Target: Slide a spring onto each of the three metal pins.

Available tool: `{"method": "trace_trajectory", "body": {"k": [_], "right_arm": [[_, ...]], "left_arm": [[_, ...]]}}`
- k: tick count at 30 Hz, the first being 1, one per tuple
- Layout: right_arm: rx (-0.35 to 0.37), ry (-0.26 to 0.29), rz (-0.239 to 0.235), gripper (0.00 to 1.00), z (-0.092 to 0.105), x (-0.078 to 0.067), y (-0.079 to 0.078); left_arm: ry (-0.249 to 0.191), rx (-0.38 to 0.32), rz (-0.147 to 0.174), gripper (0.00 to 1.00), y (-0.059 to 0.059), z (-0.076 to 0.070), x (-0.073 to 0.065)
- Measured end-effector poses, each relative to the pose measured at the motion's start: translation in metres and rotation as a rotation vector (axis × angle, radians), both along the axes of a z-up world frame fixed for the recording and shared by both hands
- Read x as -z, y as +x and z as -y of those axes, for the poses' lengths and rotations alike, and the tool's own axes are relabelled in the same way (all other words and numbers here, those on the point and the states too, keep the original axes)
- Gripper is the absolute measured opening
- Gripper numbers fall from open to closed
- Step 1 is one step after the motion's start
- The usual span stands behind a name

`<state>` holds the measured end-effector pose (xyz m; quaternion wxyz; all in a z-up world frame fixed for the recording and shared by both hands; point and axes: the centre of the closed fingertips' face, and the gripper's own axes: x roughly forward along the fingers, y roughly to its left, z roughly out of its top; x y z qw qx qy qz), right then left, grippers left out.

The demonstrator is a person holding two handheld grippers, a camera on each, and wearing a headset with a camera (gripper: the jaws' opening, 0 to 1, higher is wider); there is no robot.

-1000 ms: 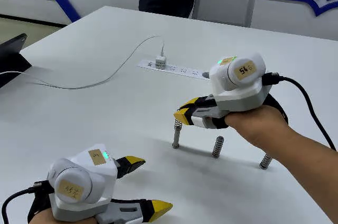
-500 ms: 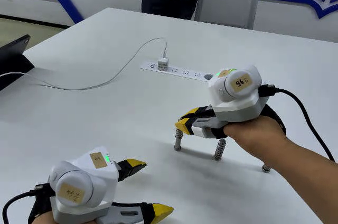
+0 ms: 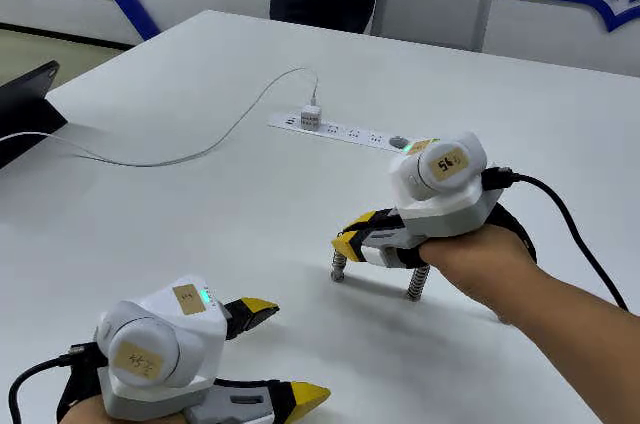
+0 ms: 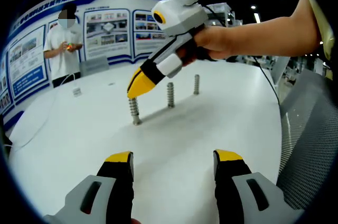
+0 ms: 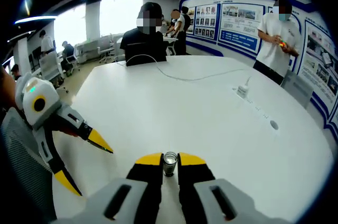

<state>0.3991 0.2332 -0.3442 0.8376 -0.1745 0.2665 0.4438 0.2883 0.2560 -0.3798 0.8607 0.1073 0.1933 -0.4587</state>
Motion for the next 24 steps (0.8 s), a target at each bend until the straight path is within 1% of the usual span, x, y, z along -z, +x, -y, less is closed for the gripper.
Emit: {"method": "trace_trajectory", "body": {"k": [13, 14, 19, 24], "right_arm": [[0.005, -0.017, -0.036, 0.12, -0.001, 0.016, -0.002], [0.005, -0.008, -0.035, 0.12, -0.002, 0.015, -0.002], [0.007, -0.006, -0.038, 0.12, -0.003, 0.015, -0.001], [0.008, -0.012, -0.042, 0.12, -0.002, 0.017, -0.002]], "left_arm": [[-0.002, -0.008, -0.002, 0.62, 0.001, -0.002, 0.0], [-0.002, -0.009, -0.002, 0.62, 0.001, -0.002, 0.001], [-0.002, -0.01, -0.002, 0.63, 0.001, -0.003, 0.001], [-0.001, -0.01, -0.002, 0.63, 0.001, -0.002, 0.0]]}}
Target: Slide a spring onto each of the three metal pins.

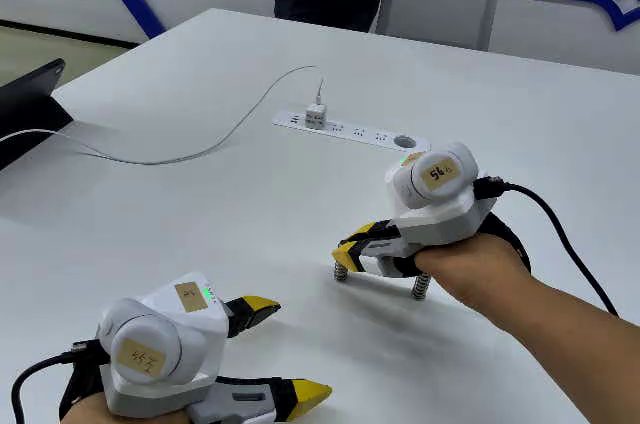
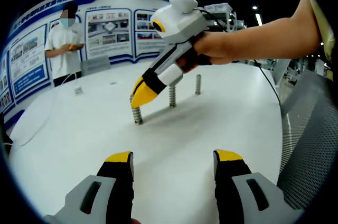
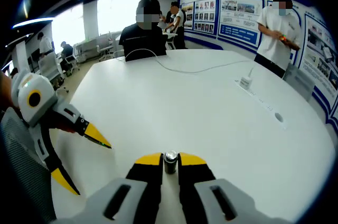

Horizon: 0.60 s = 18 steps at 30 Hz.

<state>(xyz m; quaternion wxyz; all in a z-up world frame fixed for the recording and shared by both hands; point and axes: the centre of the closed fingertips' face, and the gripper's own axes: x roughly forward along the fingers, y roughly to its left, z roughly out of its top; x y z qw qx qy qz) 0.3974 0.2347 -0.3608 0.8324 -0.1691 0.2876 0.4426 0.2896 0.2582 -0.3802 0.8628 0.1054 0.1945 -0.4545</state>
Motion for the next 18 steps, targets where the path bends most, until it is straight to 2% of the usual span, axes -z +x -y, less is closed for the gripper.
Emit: {"method": "trace_trajectory", "body": {"k": [7, 18], "right_arm": [[0.002, -0.002, 0.002, 0.17, 0.001, -0.001, -0.002], [0.002, 0.009, 0.021, 0.2, 0.005, -0.012, -0.01]], "left_arm": [[0.001, 0.002, 0.0, 0.63, 0.0, 0.001, 0.0], [-0.002, -0.001, 0.003, 0.63, 0.002, 0.0, -0.002]]}}
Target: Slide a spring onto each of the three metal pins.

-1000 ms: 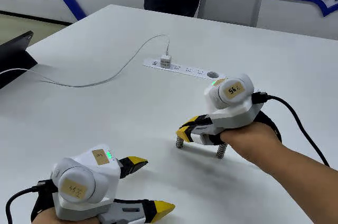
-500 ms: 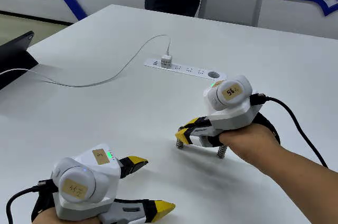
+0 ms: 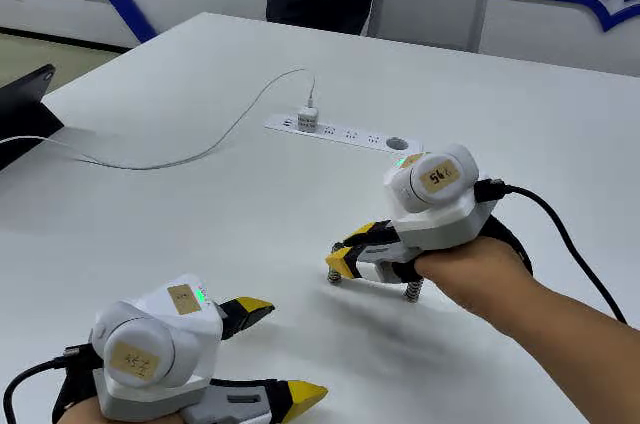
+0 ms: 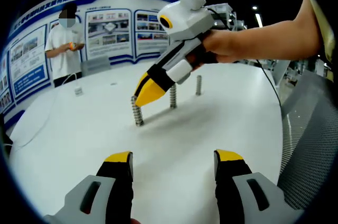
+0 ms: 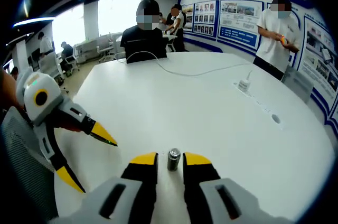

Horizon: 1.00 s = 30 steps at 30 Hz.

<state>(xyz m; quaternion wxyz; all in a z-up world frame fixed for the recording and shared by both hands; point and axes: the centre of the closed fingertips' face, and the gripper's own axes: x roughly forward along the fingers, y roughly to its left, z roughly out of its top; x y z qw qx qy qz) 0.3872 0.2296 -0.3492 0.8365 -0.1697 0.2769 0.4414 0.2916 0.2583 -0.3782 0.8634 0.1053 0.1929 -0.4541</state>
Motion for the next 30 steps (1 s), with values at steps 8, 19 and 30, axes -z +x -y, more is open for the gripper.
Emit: {"method": "trace_trajectory", "body": {"k": [8, 19, 30], "right_arm": [[0.0, 0.019, 0.026, 0.21, 0.006, -0.009, -0.013], [0.015, 0.038, 0.033, 0.21, 0.019, -0.009, -0.034], [0.035, 0.057, 0.03, 0.22, 0.038, -0.01, -0.057]], "left_arm": [[0.002, 0.002, 0.002, 0.64, 0.001, 0.0, -0.001], [0.001, 0.008, 0.005, 0.65, 0.001, 0.003, -0.003], [-0.001, 0.011, 0.007, 0.66, 0.003, 0.005, -0.005]]}}
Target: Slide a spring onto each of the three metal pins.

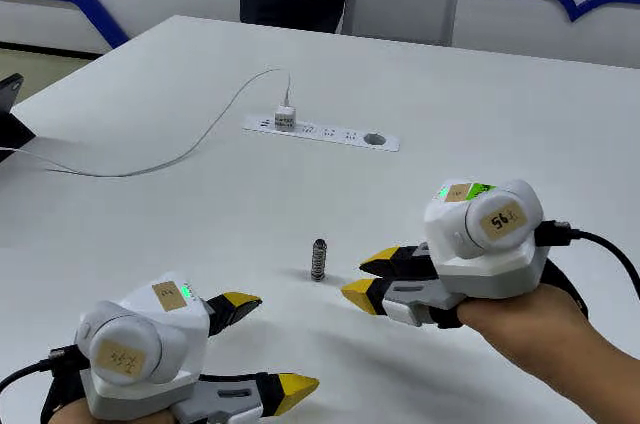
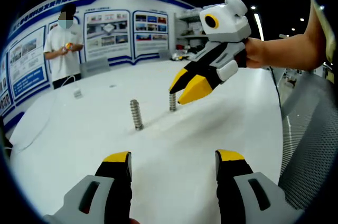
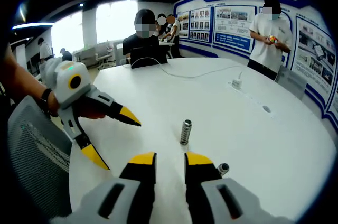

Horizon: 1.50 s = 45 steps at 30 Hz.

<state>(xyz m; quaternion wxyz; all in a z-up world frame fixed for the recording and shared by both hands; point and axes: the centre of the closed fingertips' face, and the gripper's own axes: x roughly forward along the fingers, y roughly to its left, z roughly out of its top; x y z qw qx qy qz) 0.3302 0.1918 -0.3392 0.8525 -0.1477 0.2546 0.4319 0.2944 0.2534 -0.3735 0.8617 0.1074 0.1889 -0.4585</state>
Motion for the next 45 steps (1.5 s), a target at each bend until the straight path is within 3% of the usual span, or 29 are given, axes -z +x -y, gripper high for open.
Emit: {"method": "trace_trajectory", "body": {"k": [15, 27, 45], "right_arm": [[0.014, 0.003, -0.016, 0.24, 0.024, 0.003, -0.023], [0.035, -0.03, -0.027, 0.28, 0.054, 0.013, -0.04], [0.165, -0.033, -0.021, 0.33, 0.116, 0.012, -0.042]], "left_arm": [[-0.001, 0.0, 0.003, 0.67, 0.001, 0.001, -0.002], [0.002, 0.004, 0.002, 0.68, 0.003, 0.002, -0.002], [0.011, 0.025, -0.005, 0.7, 0.004, 0.008, -0.004]]}}
